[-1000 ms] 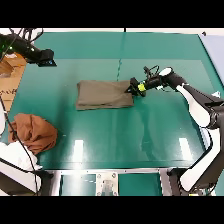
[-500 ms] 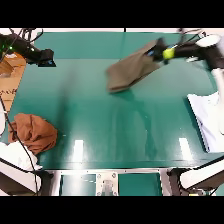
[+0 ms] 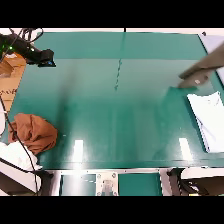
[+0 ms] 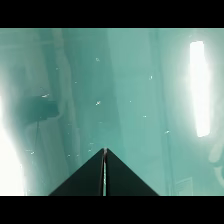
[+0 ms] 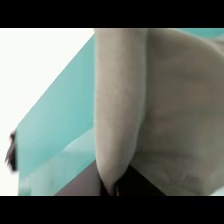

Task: Fold the shirts.

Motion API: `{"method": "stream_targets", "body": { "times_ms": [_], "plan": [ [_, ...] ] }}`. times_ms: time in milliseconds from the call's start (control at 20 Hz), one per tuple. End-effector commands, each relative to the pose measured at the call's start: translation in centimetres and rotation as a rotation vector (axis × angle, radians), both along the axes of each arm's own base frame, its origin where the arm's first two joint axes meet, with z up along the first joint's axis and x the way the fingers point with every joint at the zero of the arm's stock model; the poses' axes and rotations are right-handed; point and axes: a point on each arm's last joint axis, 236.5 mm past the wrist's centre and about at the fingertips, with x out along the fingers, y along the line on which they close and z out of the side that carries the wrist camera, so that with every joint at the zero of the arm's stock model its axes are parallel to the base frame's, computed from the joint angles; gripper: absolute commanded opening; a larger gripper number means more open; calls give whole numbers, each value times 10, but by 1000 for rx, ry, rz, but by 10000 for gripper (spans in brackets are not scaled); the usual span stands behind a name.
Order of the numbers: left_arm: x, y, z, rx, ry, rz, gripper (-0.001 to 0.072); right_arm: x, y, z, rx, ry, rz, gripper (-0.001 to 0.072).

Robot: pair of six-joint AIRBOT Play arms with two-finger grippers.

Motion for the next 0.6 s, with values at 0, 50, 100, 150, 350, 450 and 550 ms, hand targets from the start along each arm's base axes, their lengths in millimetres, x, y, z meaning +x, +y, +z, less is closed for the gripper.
{"method": "stream_targets", "body": {
  "times_ms": [0, 50, 100, 150, 350, 450, 550],
  "plan": [
    [0, 0, 0, 0, 2, 0, 28, -48, -72, -5, -8, 41, -148, 14],
    [-1, 0, -1, 0, 6, -1, 29, -56, -80, -7, -3, 50, -162, 14],
    [-2, 0, -1, 0, 9, -3, 28, -64, -84, -9, 4, 63, -167, 14],
    [-2, 0, -1, -1, 10, -3, 28, -70, -86, -11, 12, 76, -164, 14],
    [-8, -2, -2, -3, 32, -13, 29, -100, -77, -24, 69, 187, -143, 14],
    [-11, -2, -3, -3, 45, -19, 28, -126, -79, -36, 57, 327, -209, 14],
    [-12, -2, -4, -3, 51, -22, 28, -158, -83, -43, 39, 468, -312, 14]
  ]
}}
